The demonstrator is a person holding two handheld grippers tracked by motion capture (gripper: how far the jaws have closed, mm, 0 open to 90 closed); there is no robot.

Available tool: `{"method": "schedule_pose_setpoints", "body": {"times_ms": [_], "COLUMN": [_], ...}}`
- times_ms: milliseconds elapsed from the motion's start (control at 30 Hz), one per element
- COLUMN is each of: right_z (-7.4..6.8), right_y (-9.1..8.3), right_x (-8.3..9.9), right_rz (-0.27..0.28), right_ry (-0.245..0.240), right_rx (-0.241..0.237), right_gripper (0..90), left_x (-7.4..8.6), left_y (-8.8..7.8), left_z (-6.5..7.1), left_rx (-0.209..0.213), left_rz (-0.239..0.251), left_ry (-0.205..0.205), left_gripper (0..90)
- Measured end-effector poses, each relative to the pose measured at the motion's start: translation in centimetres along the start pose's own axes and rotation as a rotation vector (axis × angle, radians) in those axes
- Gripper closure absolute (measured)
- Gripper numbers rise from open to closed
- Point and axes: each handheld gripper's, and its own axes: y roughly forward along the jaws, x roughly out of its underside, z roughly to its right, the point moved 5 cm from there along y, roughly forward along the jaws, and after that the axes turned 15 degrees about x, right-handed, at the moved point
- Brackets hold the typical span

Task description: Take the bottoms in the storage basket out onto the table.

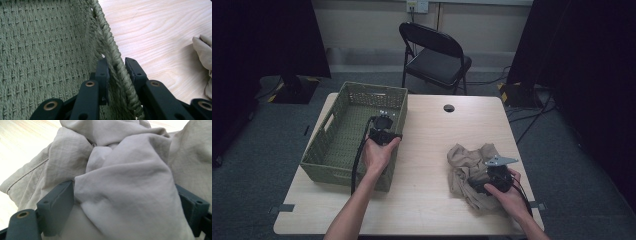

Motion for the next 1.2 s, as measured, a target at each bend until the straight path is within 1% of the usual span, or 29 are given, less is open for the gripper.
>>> {"method": "schedule_pose_setpoints", "body": {"times_ms": [200,333,400,433,500,567,600,633,667,700,733,767,800,833,867,900,967,1033,1100,1133,1167,1200], "right_z": [0.0,0.0,0.0,0.0,0.0,0.0,0.0,0.0,0.0,0.0,0.0,0.0,0.0,0.0,0.0,0.0,0.0,0.0,0.0,0.0,0.0,0.0], "right_y": [0.0,0.0,0.0,0.0,0.0,0.0,0.0,0.0,0.0,0.0,0.0,0.0,0.0,0.0,0.0,0.0,0.0,0.1,0.1,0.1,0.1,0.1], "right_x": [0.0,0.0,0.0,0.0,0.0,0.0,0.0,0.0,0.0,0.0,0.0,0.0,0.0,0.0,0.0,0.0,0.0,0.0,0.0,0.0,0.0,0.0], "right_rz": [0.000,0.001,0.000,0.000,-0.001,-0.001,-0.001,-0.001,0.000,-0.001,-0.001,0.000,0.000,0.000,0.000,0.000,0.000,0.001,0.001,0.001,0.000,0.000], "right_ry": [0.000,0.000,0.000,0.000,-0.001,-0.001,0.000,0.000,0.000,0.000,0.000,-0.002,0.000,0.000,-0.001,-0.001,0.001,-0.001,-0.001,-0.001,-0.001,0.000], "right_rx": [0.000,0.000,0.000,-0.001,0.001,0.001,0.000,0.000,0.000,0.000,0.000,0.000,0.000,0.000,0.000,0.001,-0.002,0.000,0.000,0.000,0.001,0.002], "right_gripper": [13.0,13.0,13.0,13.0,13.0,13.0,13.0,13.0,13.0,13.0,13.0,13.0,13.0,12.9,13.0,12.9,12.9,12.9,12.9,12.9,12.9,12.9], "left_x": [0.1,0.2,0.4,0.4,0.5,0.4,0.3,0.2,0.1,0.0,-0.2,-0.2,-0.2,-0.2,-0.1,0.1,0.6,1.1,1.5,1.7,1.9,2.2], "left_y": [-0.2,-0.5,-0.6,-0.7,-0.8,-1.2,-1.5,-1.9,-2.3,-2.8,-3.5,-3.9,-4.3,-4.8,-5.3,-5.7,-6.6,-7.5,-8.3,-8.7,-9.0,-9.3], "left_z": [-0.3,-0.5,-0.7,-0.7,-0.8,-0.9,-0.9,-0.9,-0.9,-0.9,-1.1,-1.2,-1.3,-1.4,-1.5,-1.7,-2.4,-2.8,-3.4,-3.6,-3.9,-4.2], "left_rx": [-0.022,-0.027,-0.011,-0.002,0.016,0.045,0.060,0.053,0.040,0.040,0.038,0.040,0.059,0.074,0.082,0.089,0.086,0.096,0.080,0.081,0.088,0.093], "left_rz": [0.015,0.022,0.024,0.029,0.034,0.062,0.071,0.064,0.066,0.086,0.097,0.100,0.107,0.126,0.139,0.148,0.154,0.143,0.146,0.151,0.159,0.162], "left_ry": [-0.021,-0.032,-0.031,-0.038,-0.034,-0.035,-0.029,-0.017,0.004,0.035,0.059,0.062,0.070,0.085,0.110,0.120,0.119,0.125,0.132,0.135,0.133,0.129], "left_gripper": [74.1,73.9,73.2,72.6,70.2,61.8,57.4,56.9,53.9,52.7,52.9,53.4,52.4,53.7,54.3,54.5,55.2,56.4,56.4,56.4,55.6,52.3]}}
